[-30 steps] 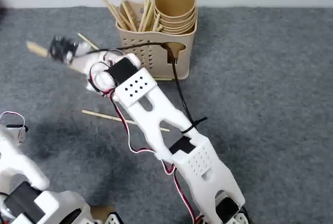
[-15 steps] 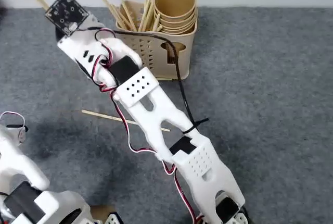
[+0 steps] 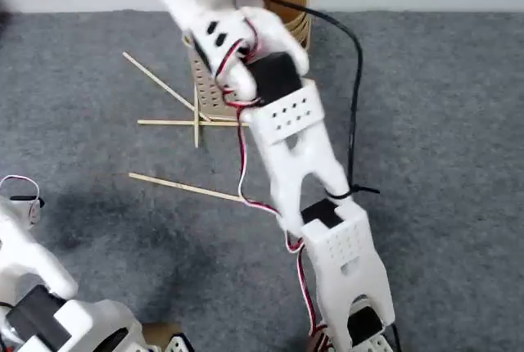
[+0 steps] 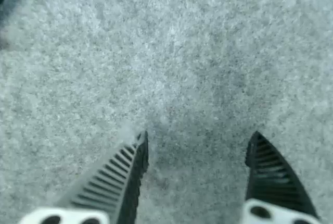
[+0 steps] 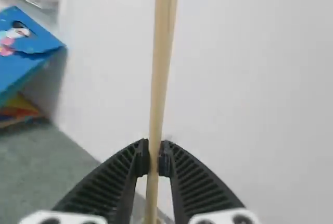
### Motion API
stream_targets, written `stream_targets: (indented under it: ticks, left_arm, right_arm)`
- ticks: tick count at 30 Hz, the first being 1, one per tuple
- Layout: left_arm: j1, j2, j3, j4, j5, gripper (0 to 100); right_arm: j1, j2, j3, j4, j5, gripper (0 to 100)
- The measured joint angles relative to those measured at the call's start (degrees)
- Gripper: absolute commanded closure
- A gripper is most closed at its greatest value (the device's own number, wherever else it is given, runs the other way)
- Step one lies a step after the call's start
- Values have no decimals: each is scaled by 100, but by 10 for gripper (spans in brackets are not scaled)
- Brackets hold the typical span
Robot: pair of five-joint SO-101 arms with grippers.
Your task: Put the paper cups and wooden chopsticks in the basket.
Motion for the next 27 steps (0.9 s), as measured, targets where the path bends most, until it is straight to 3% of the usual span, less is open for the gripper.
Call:
stream_targets:
  ticks: [3,12,27]
  left_arm:
    - [0,0,0,0,0,710]
    - [0,0,0,0,0,710]
    - [0,0,0,0,0,710]
  right_arm:
    - [123,176,-211,0,-158,990]
    - [308,1574,-1292,0,-1855,990]
    - [589,2163,-1345,-466,-2057,989]
